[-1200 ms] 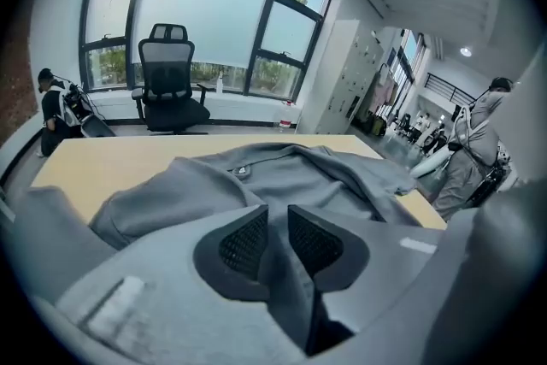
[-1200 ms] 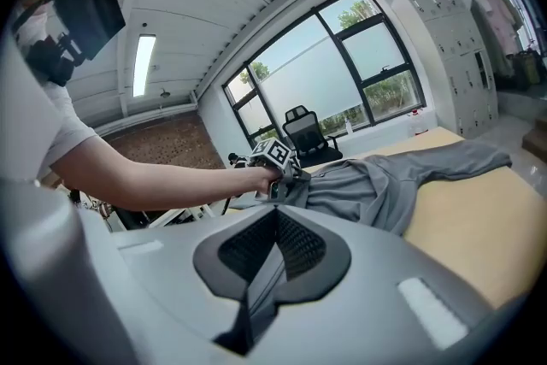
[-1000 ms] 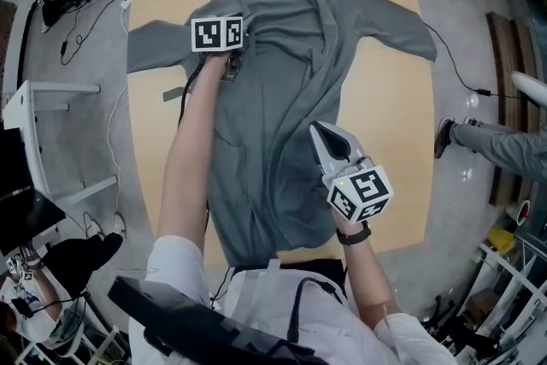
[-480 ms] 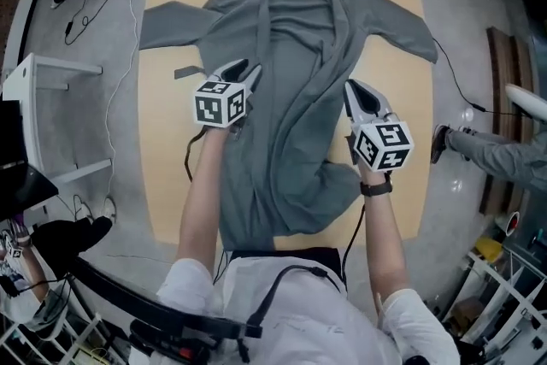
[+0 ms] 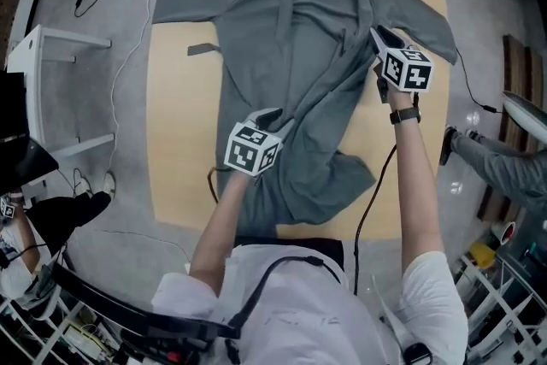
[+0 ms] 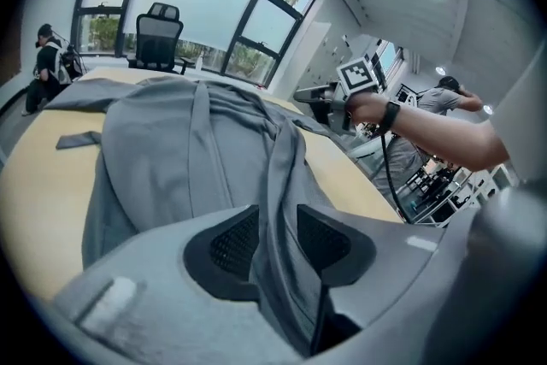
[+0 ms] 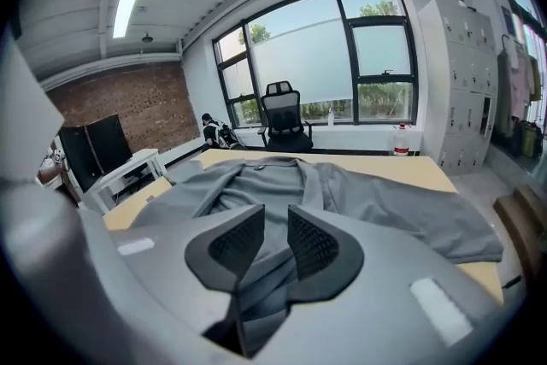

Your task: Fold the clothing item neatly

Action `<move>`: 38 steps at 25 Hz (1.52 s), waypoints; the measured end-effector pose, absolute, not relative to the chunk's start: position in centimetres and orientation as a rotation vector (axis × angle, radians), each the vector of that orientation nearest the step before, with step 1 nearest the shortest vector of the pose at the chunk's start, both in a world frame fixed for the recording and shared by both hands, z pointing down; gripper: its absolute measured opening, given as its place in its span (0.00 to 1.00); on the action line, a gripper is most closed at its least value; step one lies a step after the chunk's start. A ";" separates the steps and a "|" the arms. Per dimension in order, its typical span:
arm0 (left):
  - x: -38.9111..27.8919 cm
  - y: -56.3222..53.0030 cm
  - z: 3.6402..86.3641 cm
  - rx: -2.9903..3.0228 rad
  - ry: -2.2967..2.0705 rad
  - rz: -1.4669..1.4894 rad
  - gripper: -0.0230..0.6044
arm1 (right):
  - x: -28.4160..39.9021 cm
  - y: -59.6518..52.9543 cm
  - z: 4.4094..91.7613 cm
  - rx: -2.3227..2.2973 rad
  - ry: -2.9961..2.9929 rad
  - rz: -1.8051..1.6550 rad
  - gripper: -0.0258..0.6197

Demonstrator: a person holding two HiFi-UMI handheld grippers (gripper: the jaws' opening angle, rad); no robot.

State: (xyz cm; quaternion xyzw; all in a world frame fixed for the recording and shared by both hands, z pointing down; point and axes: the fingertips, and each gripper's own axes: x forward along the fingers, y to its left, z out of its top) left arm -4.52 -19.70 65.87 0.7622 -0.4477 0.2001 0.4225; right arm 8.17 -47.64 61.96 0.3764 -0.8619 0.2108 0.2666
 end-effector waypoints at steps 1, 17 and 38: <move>-4.2 -18.9 66.3 1.897 -1.106 0.516 0.27 | 7.9 -48.0 62.7 1.001 -2.316 0.571 0.17; -2.3 -13.6 70.7 1.761 -0.995 0.585 0.08 | 9.0 -53.9 70.3 1.060 -2.097 0.644 0.15; -1.4 -5.1 65.0 1.453 -0.839 -0.286 0.04 | -10.4 -47.5 64.7 0.735 -2.380 0.495 0.06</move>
